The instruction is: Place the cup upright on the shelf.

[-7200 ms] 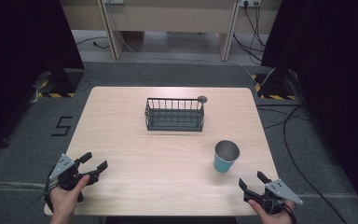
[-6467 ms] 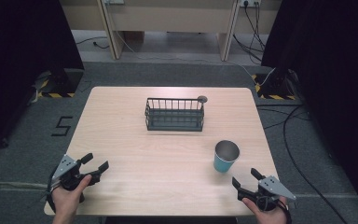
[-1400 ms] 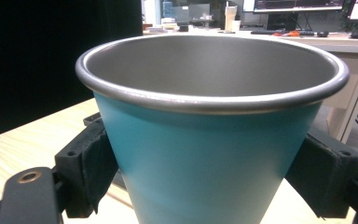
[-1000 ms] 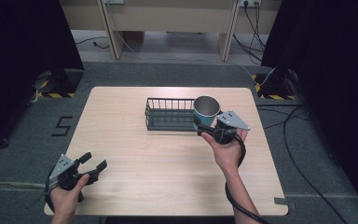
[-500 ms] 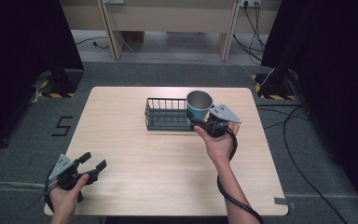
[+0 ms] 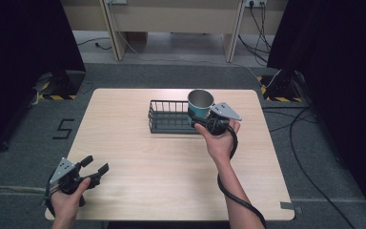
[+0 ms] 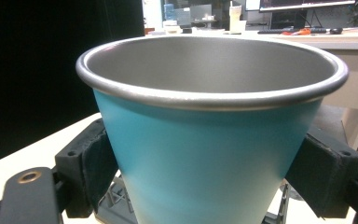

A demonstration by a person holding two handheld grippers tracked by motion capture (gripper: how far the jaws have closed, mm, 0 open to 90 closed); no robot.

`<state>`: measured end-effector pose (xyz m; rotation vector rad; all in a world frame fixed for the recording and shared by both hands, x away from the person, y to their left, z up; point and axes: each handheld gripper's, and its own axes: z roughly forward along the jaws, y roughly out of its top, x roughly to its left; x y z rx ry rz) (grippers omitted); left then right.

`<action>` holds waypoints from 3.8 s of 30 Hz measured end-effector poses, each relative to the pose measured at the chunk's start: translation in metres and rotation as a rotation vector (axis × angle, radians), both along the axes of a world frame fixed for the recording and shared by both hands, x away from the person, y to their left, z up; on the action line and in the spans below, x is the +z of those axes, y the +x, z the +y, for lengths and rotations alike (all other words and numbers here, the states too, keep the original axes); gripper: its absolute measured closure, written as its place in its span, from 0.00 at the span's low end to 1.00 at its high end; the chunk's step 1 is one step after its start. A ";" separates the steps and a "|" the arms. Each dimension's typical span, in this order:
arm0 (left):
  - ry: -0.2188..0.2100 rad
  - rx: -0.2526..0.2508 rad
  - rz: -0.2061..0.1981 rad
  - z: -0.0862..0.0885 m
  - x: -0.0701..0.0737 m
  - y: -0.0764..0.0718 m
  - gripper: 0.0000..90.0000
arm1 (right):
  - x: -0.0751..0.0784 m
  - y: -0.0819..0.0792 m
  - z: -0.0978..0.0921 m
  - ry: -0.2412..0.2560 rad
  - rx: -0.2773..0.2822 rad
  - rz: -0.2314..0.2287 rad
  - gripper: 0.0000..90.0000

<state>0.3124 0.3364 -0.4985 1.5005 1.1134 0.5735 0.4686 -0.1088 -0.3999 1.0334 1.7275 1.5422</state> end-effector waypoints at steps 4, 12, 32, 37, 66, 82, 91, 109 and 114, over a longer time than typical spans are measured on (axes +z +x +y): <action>-0.002 0.001 0.001 0.000 0.000 0.000 0.19 | -0.001 0.006 0.003 0.005 -0.003 0.007 0.20; -0.005 0.002 0.001 0.001 0.000 0.000 0.19 | -0.001 0.018 0.009 0.005 -0.009 0.016 0.20; -0.006 0.002 -0.001 0.001 0.000 0.000 0.19 | -0.006 0.037 0.018 0.003 -0.024 0.040 0.20; -0.007 0.001 0.000 0.001 0.000 0.000 0.19 | -0.008 0.040 0.021 0.002 -0.026 0.045 0.20; -0.008 -0.001 -0.001 0.000 0.000 0.001 0.19 | -0.007 0.061 0.036 0.007 -0.025 0.070 0.20; -0.010 -0.002 -0.001 0.001 0.000 0.001 0.19 | -0.017 0.071 0.043 -0.012 -0.028 0.097 0.20; -0.012 -0.002 -0.001 0.000 0.000 0.001 0.19 | -0.027 0.074 0.046 -0.035 -0.033 0.119 0.19; -0.014 -0.004 -0.002 0.001 0.000 0.001 0.19 | -0.050 0.079 0.050 -0.064 -0.038 0.168 0.19; -0.014 -0.003 -0.001 0.000 0.000 0.001 0.19 | -0.050 0.079 0.051 -0.079 -0.035 0.164 0.19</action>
